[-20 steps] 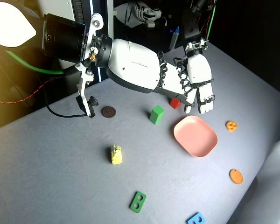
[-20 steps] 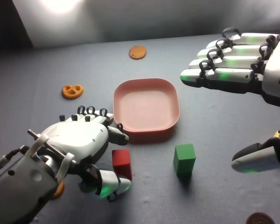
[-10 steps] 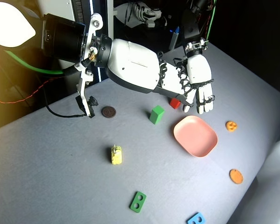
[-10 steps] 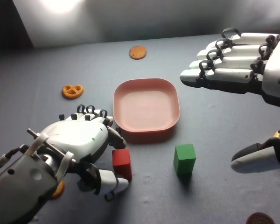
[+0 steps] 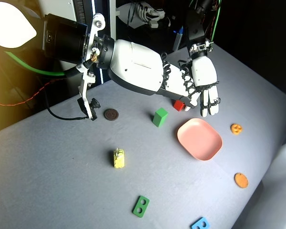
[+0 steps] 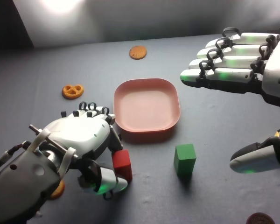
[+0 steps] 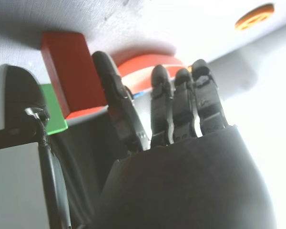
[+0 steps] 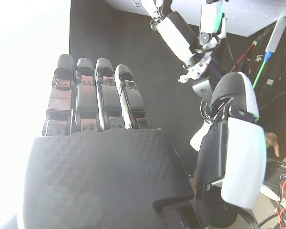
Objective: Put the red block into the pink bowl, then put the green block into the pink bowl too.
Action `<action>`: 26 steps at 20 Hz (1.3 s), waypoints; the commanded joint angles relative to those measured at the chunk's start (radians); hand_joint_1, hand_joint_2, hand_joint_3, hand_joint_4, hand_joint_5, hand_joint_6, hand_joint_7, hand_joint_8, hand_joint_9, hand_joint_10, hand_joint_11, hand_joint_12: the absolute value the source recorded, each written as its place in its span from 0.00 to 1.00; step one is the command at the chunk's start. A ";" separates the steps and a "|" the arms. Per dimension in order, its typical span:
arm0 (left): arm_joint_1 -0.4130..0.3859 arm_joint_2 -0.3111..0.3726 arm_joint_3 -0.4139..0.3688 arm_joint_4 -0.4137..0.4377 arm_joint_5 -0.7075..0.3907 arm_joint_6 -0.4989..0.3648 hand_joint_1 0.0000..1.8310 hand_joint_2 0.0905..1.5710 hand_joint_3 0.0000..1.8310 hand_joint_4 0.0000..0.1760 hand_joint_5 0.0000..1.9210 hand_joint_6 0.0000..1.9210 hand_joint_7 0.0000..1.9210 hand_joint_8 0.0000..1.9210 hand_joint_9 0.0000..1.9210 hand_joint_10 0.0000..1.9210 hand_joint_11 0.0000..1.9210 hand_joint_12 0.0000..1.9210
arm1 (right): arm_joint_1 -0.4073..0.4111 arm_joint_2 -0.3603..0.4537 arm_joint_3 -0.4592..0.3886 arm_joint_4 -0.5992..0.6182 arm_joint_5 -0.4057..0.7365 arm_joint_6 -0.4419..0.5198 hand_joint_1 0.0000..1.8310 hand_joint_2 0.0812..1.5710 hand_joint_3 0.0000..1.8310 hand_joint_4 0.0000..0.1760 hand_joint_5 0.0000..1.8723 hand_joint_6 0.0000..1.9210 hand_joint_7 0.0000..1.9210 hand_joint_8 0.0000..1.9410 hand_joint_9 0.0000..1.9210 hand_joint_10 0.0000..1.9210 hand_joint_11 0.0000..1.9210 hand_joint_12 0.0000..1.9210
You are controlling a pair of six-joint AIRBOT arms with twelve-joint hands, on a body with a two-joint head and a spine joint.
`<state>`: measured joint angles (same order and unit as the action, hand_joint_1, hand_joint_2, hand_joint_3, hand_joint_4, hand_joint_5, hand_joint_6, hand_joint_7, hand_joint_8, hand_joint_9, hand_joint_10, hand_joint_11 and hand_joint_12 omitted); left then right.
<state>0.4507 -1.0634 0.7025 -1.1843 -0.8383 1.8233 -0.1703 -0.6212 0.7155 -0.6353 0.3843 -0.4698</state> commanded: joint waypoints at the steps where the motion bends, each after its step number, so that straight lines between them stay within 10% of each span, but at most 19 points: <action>1: -0.014 0.000 0.006 0.051 -0.046 -0.003 0.51 0.60 0.00 0.51 0.50 0.01 0.12 0.01 0.02 0.00 0.02 0.01 | 0.017 0.011 -0.001 0.030 0.097 0.000 0.13 0.59 0.00 0.00 0.05 0.00 0.06 0.00 0.04 0.00 0.00 0.15; 14: -0.042 -0.004 0.013 0.014 -0.043 -0.008 0.51 0.60 0.00 0.45 0.47 0.00 0.14 0.00 0.03 0.00 0.00 0.09 | 0.017 0.011 -0.001 0.030 0.097 0.000 0.13 0.60 0.00 0.00 0.04 0.00 0.05 0.00 0.03 0.00 0.00 0.12; 17: -0.044 -0.005 0.016 0.013 -0.043 -0.008 0.48 0.62 0.00 0.67 0.45 0.00 0.13 0.00 0.02 0.00 0.00 0.08 | 0.017 0.011 -0.001 0.030 0.097 0.000 0.14 0.59 0.00 0.00 0.05 0.00 0.06 0.00 0.04 0.00 0.00 0.13; 18: -0.044 -0.006 0.017 0.013 -0.043 -0.008 0.50 0.61 0.00 0.49 0.47 0.00 0.14 0.00 0.03 0.00 0.00 0.10 | 0.017 0.011 -0.001 0.030 0.097 0.000 0.14 0.59 0.00 0.00 0.05 0.00 0.07 0.00 0.05 0.00 0.00 0.14; 19: -0.044 -0.007 0.017 0.013 -0.043 -0.008 0.49 0.60 0.00 0.61 0.47 0.00 0.16 0.00 0.04 0.00 0.00 0.14 | 0.017 0.011 -0.001 0.030 0.097 0.000 0.14 0.59 0.00 0.00 0.05 0.00 0.06 0.00 0.04 0.00 0.00 0.14; 24: -0.044 -0.007 0.018 0.012 -0.042 -0.007 0.49 0.61 0.00 0.60 0.47 0.00 0.15 0.00 0.03 0.00 0.00 0.12 | 0.017 0.011 -0.001 0.030 0.097 0.000 0.15 0.59 0.00 0.00 0.05 0.00 0.06 0.00 0.04 0.00 0.00 0.15; 25: -0.044 -0.007 0.018 0.013 -0.042 -0.007 0.53 0.60 0.00 0.40 0.50 0.01 0.14 0.00 0.04 0.00 0.00 0.11 | 0.017 0.011 -0.001 0.030 0.097 0.000 0.15 0.59 0.00 0.00 0.04 0.00 0.05 0.00 0.04 0.00 0.00 0.13; 26: -0.044 -0.007 0.018 0.013 -0.042 -0.007 0.58 0.62 0.00 0.88 0.59 0.26 0.14 0.00 0.04 0.00 0.00 0.11 | 0.017 0.011 -0.001 0.030 0.097 0.000 0.14 0.59 0.00 0.00 0.05 0.00 0.06 0.00 0.04 0.00 0.00 0.13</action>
<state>0.4152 -1.0756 0.7185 -1.2270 -0.8238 1.8164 -0.1703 -0.6212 0.7155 -0.6353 0.3840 -0.4698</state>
